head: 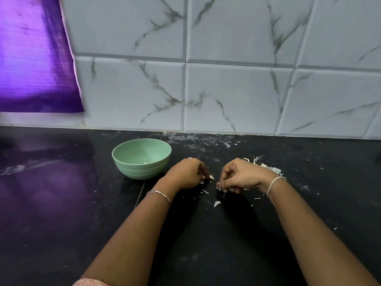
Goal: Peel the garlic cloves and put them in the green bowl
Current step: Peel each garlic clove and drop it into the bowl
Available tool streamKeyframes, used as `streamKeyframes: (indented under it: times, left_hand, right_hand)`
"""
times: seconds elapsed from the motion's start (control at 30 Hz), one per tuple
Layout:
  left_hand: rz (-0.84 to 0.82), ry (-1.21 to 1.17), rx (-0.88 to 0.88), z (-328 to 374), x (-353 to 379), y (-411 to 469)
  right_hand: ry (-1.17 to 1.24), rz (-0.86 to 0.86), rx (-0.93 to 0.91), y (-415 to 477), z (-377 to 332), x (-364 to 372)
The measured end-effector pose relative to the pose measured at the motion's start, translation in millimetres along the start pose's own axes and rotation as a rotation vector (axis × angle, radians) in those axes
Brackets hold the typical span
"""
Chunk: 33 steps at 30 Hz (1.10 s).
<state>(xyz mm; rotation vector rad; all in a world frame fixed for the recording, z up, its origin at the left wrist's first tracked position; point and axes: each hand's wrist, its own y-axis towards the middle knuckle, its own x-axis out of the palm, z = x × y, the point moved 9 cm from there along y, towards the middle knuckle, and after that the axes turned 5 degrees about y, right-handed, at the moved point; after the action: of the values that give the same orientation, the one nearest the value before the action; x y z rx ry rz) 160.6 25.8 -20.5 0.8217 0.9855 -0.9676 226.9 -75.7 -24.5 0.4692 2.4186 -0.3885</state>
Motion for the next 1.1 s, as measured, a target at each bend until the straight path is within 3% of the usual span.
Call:
streamKeyframes:
  times: [0.3,0.5,0.7,0.97,1.1]
  left_hand:
    - [0.124,-0.093,-0.069,-13,-11,2]
    - [0.064,-0.046,0.009,-1,-5,3]
    - [0.000,0.020,0.033,1,5,0]
    - [0.211,-0.225,-0.030,-6,-21,1]
    - [0.198,-0.251,-0.028,-8,-18,2]
  right_hand:
    - [-0.062,-0.056,-0.003,-2,-5,6]
    - [-0.141,-0.119,0.015,-3,-9,15]
    - [-0.025,-0.160,0.008,-4,-9,16]
    - [0.108,-0.085,0.008,-1,-11,-1]
    - [0.125,-0.100,0.046,-1,-6,1]
